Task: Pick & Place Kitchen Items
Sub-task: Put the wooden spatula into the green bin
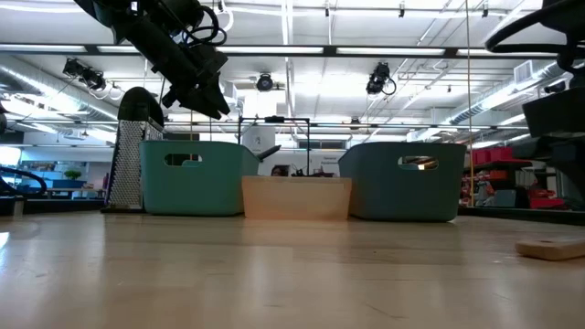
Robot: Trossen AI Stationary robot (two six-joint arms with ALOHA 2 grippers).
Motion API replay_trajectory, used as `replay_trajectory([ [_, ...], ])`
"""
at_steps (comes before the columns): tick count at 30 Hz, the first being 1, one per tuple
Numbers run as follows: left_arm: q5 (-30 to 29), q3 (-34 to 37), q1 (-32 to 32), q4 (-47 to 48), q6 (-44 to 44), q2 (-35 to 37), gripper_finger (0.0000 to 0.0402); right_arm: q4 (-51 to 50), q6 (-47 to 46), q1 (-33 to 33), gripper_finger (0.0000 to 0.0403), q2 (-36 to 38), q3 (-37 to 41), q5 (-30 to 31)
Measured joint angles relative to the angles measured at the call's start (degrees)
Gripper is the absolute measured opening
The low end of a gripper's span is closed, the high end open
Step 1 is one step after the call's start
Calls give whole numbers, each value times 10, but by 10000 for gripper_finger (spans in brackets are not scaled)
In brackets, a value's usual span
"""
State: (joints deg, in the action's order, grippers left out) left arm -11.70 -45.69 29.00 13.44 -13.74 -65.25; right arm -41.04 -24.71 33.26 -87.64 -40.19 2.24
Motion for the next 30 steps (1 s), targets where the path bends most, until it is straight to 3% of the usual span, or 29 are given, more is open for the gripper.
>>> replay_trajectory([
  [10, 0, 0, 0, 2, 0, 0, 158, 1, 1, 1, 130, -1, 1, 12],
  [16, 0, 0, 0, 2, 0, 0, 158, -12, -44, 1, 77, -2, 1, 24],
  [25, 0, 0, 0, 2, 0, 0, 158, -29, -112, 0, 77, -1, -13, 32],
  [30, 0, 0, 0, 2, 0, 0, 158, -85, -123, -2, 77, 1, -63, 78],
])
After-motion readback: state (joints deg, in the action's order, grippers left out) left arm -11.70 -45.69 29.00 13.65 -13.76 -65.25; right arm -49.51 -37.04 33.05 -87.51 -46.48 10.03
